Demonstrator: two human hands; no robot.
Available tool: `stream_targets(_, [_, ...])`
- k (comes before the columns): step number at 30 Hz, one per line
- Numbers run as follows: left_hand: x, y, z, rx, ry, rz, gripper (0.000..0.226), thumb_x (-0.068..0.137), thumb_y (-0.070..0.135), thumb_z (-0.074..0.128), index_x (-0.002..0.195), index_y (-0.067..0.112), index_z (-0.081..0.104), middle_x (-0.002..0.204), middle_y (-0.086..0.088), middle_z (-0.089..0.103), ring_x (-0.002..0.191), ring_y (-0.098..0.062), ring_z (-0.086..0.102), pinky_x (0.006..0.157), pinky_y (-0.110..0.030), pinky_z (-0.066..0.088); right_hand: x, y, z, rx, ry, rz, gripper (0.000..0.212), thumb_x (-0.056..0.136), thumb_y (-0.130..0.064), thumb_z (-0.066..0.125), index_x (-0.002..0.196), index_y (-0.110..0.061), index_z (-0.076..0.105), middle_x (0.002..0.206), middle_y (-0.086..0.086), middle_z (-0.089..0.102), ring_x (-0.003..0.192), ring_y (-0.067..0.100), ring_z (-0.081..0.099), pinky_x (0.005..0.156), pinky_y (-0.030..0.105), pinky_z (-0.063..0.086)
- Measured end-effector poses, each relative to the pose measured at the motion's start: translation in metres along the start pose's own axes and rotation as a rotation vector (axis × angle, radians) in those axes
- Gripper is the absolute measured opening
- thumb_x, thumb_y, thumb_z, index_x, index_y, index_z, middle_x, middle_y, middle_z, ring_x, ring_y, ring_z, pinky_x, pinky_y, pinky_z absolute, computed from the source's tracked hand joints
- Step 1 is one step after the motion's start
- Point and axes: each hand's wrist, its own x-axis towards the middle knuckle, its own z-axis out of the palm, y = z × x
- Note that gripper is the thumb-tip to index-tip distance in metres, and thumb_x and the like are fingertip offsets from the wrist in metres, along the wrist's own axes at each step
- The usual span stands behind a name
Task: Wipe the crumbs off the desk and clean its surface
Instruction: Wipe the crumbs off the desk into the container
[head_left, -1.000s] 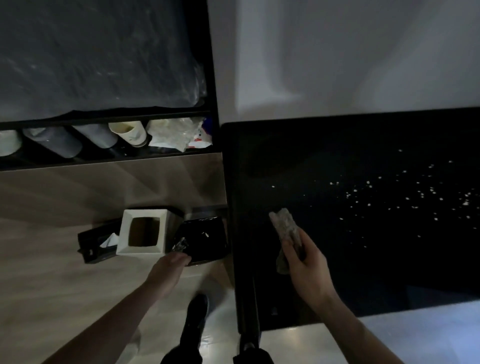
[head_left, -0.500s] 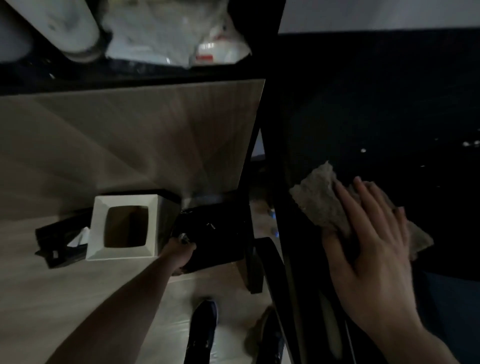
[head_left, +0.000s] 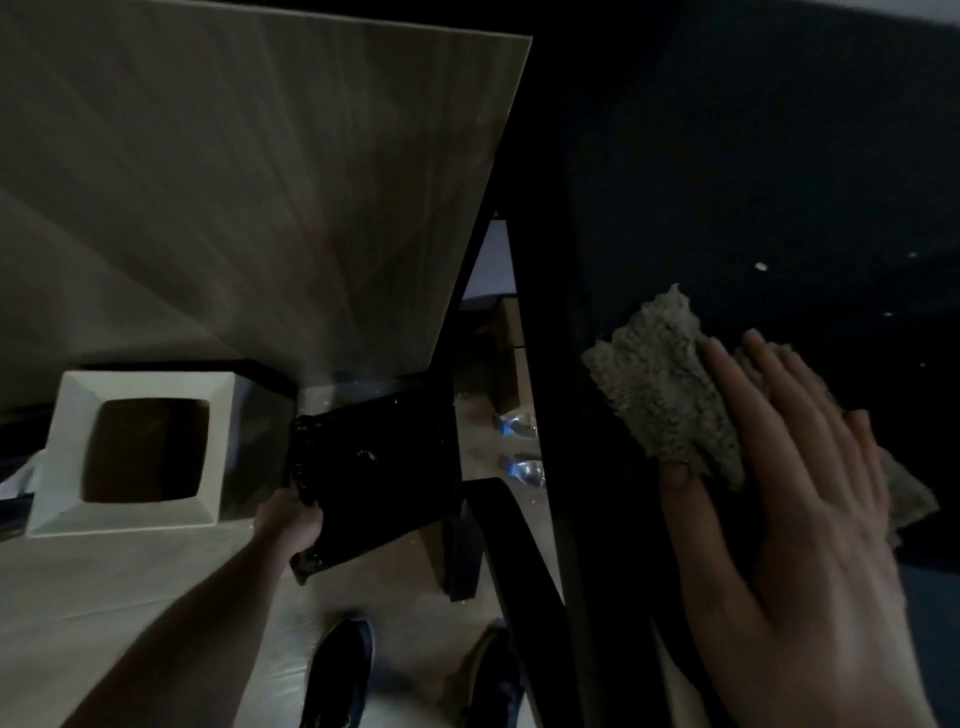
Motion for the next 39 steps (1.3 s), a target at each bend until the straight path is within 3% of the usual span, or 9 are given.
stream_targets(2, [-0.016,0.003,-0.008,0.028,0.020,0.028,0.015,0.086,0.016,0.062,0.082,0.006,0.073,0.076,-0.014,0.071,0.072,-0.033,0.069,0.063,-0.036,0.057,0.000,-0.001,-0.002,-0.002,-0.030,0.007,0.069,0.095,-0.049,0.043,0.161,-0.034,0.033,0.170,-0.010,0.029,0.160,0.009,0.016,0.131,0.033,0.000])
stream_targets(7, [-0.074,0.013,-0.043,0.095,0.054,0.075,0.019,0.086,0.012,0.060,0.092,0.001,0.074,0.088,-0.021,0.074,0.084,-0.039,0.070,0.062,-0.034,0.051,-0.001,-0.009,-0.019,0.056,-0.153,0.049,0.073,0.096,-0.057,0.039,0.164,-0.045,0.014,0.174,-0.014,0.009,0.160,0.002,-0.005,0.129,0.030,-0.013])
stream_targets(10, [-0.116,0.019,-0.067,0.148,0.113,0.095,0.023,0.089,0.014,0.060,0.098,-0.002,0.074,0.096,-0.024,0.074,0.092,-0.042,0.071,0.066,-0.035,0.050,-0.009,-0.010,-0.029,0.058,-0.160,0.094,0.068,0.102,-0.053,0.044,0.163,-0.048,0.012,0.175,-0.014,0.005,0.160,0.003,-0.012,0.130,0.042,-0.009])
stream_targets(14, [-0.177,0.026,-0.105,0.178,0.165,0.126,0.024,0.090,0.014,0.059,0.102,-0.003,0.069,0.099,-0.028,0.073,0.093,-0.045,0.070,0.072,-0.042,0.054,-0.021,-0.005,-0.031,0.083,-0.134,0.078,0.056,0.107,-0.033,0.048,0.160,-0.042,0.033,0.170,-0.015,0.023,0.161,0.005,0.006,0.131,0.054,0.016])
stream_targets(18, [-0.224,0.026,-0.139,0.213,0.166,0.201,0.014,0.090,0.014,0.058,0.092,0.005,0.068,0.094,-0.025,0.074,0.088,-0.043,0.070,0.065,-0.037,0.048,-0.007,0.001,-0.056,0.251,-0.146,0.088,0.053,0.106,-0.014,0.051,0.152,-0.041,0.048,0.160,-0.023,0.042,0.151,0.000,0.035,0.119,0.042,0.044])
stream_targets(20, [-0.241,0.025,-0.151,0.237,0.159,0.217,0.014,0.092,0.017,0.056,0.081,0.013,0.063,0.089,-0.020,0.074,0.084,-0.040,0.070,0.062,-0.035,0.044,0.015,0.007,-0.077,0.357,-0.084,0.095,0.057,0.102,-0.003,0.054,0.150,-0.033,0.053,0.153,-0.014,0.054,0.141,0.005,0.051,0.114,0.034,0.049])
stream_targets(25, [-0.273,0.019,-0.164,0.220,0.150,0.200,0.017,0.092,0.020,0.059,0.079,0.010,0.066,0.068,-0.005,0.062,0.062,-0.026,0.059,0.052,-0.032,0.040,0.106,0.026,-0.092,0.349,0.076,0.054,0.052,0.098,0.001,0.054,0.147,-0.016,0.059,0.148,0.004,0.060,0.137,0.018,0.055,0.117,0.021,0.038])
stream_targets(31, [-0.311,0.008,-0.143,0.189,0.147,0.131,0.026,0.091,0.017,0.059,0.066,0.015,0.055,0.060,-0.004,0.059,0.057,-0.025,0.059,0.046,-0.029,0.036,0.149,0.040,-0.037,0.022,-0.269,-0.052,0.054,0.104,-0.020,0.048,0.157,-0.027,0.043,0.165,0.007,0.040,0.155,0.039,0.029,0.128,0.055,0.019])
stream_targets(39, [-0.364,-0.008,-0.105,0.131,0.191,0.079,0.013,0.085,0.017,0.063,0.079,0.013,0.073,0.079,-0.021,0.075,0.081,-0.042,0.072,0.058,-0.034,0.045,0.034,0.053,-0.042,0.127,-0.188,-0.202,0.052,0.104,-0.020,0.051,0.155,-0.030,0.046,0.168,-0.004,0.036,0.159,0.018,0.024,0.130,0.050,0.020])
